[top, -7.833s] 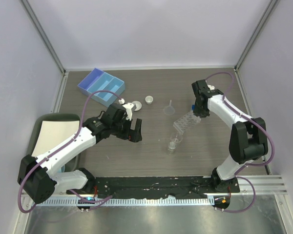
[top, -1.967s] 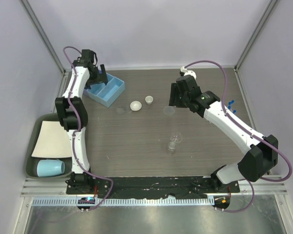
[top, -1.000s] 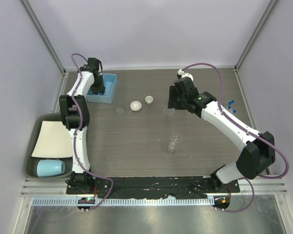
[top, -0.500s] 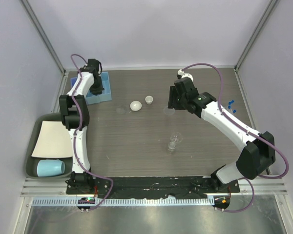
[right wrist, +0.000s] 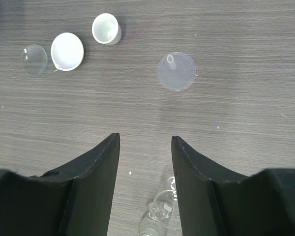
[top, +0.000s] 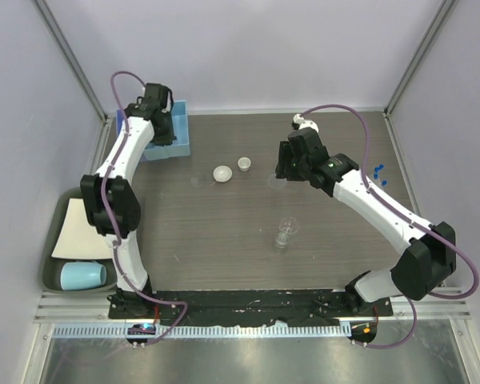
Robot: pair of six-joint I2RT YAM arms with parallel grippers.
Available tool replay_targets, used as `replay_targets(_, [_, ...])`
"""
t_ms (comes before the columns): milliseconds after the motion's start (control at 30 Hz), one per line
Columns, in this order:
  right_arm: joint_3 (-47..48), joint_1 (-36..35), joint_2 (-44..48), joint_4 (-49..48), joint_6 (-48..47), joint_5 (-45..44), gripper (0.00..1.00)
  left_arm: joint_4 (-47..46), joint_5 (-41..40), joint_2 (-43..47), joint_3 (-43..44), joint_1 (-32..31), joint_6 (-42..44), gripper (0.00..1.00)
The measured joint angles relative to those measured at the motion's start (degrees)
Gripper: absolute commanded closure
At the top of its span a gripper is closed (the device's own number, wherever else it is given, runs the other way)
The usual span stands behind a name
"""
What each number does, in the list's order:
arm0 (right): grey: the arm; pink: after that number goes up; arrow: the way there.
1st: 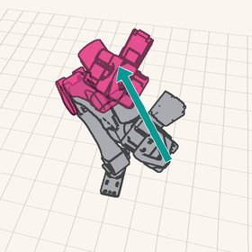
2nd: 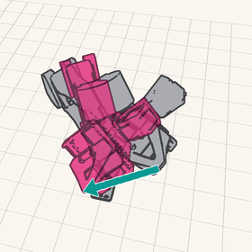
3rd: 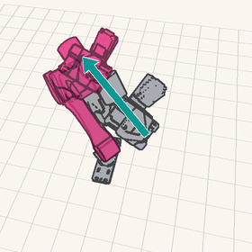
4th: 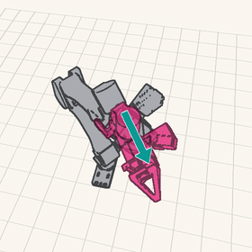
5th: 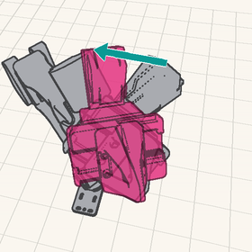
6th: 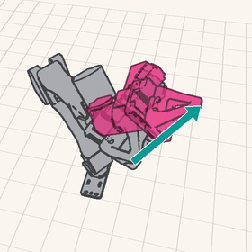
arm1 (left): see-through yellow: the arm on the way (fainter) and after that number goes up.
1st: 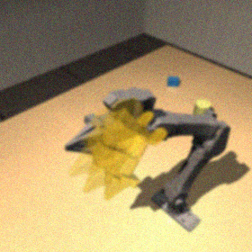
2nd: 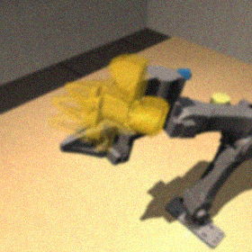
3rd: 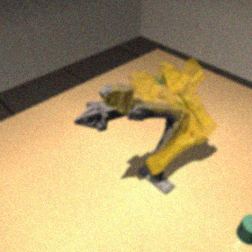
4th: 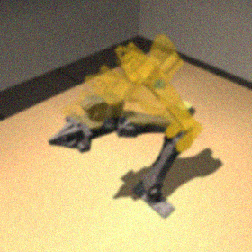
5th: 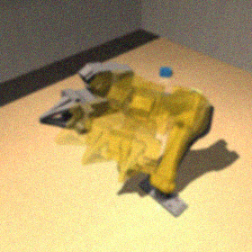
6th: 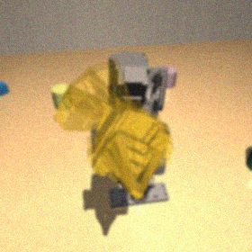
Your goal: Organize the chemistry lab equipment
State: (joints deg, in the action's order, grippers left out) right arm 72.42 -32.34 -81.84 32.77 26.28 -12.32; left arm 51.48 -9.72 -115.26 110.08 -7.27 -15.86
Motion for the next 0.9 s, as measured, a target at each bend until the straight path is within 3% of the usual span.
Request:
replay_targets(133, [0.0, -0.44, 1.68, 0.35, -0.02, -0.46, 0.48, -0.55, -0.33, 8.35, -5.22, -5.68, -0.33, 1.0])
replay_targets(333, [-0.02, -1.38, 5.68, 3.21, 0.0, -1.6, 0.48, -2.21, -0.94, 21.0, -20.76, -17.62, -2.67, 1.0])
replay_targets(633, [-0.22, -1.68, 13.09, 9.57, -0.46, -4.63, 0.48, 0.68, -5.7, 38.8, -39.78, -32.81, -11.78, 1.0])
replay_targets(900, [-2.32, -2.23, 14.25, 13.07, -0.39, -5.38, 0.48, 2.62, -10.36, 43.06, -47.54, -41.42, -20.74, 1.0])
